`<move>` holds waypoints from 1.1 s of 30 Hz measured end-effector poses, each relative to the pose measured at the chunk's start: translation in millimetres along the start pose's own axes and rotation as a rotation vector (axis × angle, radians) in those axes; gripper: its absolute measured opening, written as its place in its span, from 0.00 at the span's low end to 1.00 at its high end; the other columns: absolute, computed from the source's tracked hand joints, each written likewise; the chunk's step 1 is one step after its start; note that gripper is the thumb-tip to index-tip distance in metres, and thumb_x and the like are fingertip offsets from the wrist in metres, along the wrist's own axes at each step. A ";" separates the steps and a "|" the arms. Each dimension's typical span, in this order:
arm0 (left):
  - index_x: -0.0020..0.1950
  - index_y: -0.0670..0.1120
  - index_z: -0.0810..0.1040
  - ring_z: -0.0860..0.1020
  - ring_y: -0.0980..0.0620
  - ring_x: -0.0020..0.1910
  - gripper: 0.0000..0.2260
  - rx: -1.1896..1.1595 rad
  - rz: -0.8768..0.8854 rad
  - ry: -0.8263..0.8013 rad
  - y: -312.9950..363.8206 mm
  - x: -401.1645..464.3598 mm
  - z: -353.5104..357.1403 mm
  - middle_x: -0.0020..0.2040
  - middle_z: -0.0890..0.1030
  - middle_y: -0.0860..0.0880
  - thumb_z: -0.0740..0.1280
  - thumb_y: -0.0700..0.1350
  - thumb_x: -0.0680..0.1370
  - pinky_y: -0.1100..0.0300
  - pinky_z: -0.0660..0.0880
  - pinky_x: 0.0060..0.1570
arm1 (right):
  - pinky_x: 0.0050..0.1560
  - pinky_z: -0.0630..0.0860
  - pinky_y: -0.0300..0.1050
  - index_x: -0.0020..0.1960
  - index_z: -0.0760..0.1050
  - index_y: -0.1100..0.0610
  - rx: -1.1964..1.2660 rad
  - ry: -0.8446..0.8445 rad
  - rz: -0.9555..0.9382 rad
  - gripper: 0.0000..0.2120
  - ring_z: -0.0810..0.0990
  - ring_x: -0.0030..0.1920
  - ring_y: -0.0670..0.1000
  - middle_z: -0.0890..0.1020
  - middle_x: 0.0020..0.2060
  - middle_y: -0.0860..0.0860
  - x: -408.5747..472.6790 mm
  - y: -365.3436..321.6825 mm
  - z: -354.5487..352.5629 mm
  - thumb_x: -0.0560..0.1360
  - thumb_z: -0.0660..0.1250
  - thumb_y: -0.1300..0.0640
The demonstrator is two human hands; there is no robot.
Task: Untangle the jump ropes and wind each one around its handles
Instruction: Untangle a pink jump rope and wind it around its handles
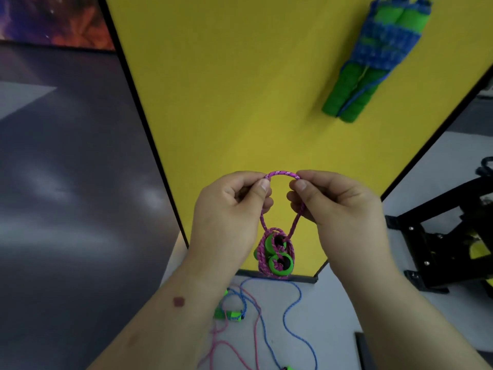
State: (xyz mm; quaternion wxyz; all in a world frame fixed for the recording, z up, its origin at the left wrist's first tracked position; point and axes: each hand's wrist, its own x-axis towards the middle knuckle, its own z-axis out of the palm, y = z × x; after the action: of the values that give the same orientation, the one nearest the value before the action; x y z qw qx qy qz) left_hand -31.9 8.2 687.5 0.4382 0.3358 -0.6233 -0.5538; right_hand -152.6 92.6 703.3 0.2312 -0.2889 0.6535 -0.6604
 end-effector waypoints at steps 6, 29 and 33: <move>0.44 0.54 0.84 0.86 0.51 0.39 0.10 0.016 -0.021 0.020 118.6 49.8 1.7 0.39 0.86 0.51 0.69 0.41 0.81 0.46 0.83 0.49 | 0.49 0.84 0.50 0.50 0.84 0.54 -0.059 -0.012 -0.052 0.05 0.86 0.43 0.51 0.87 0.38 0.52 35.5 -127.2 5.0 0.77 0.71 0.61; 0.35 0.48 0.80 0.80 0.46 0.31 0.11 0.159 0.080 0.041 256.8 194.4 67.6 0.30 0.82 0.49 0.67 0.49 0.76 0.51 0.76 0.35 | 0.45 0.81 0.62 0.39 0.80 0.54 -0.235 0.167 -0.211 0.05 0.84 0.38 0.55 0.85 0.33 0.49 176.2 -267.8 6.5 0.73 0.67 0.57; 0.33 0.52 0.81 0.82 0.43 0.34 0.11 0.208 0.060 0.032 246.8 201.2 78.0 0.30 0.82 0.50 0.67 0.48 0.76 0.47 0.80 0.37 | 0.40 0.80 0.59 0.35 0.78 0.54 -0.355 0.170 -0.219 0.09 0.82 0.33 0.52 0.82 0.28 0.48 182.5 -262.4 -1.3 0.74 0.65 0.60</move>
State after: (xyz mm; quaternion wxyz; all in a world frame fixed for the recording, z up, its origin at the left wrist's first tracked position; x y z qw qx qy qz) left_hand -165.5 -103.1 965.4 0.4272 0.3694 -0.6801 -0.4674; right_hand -267.0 -20.8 979.3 0.0477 -0.3377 0.7413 -0.5781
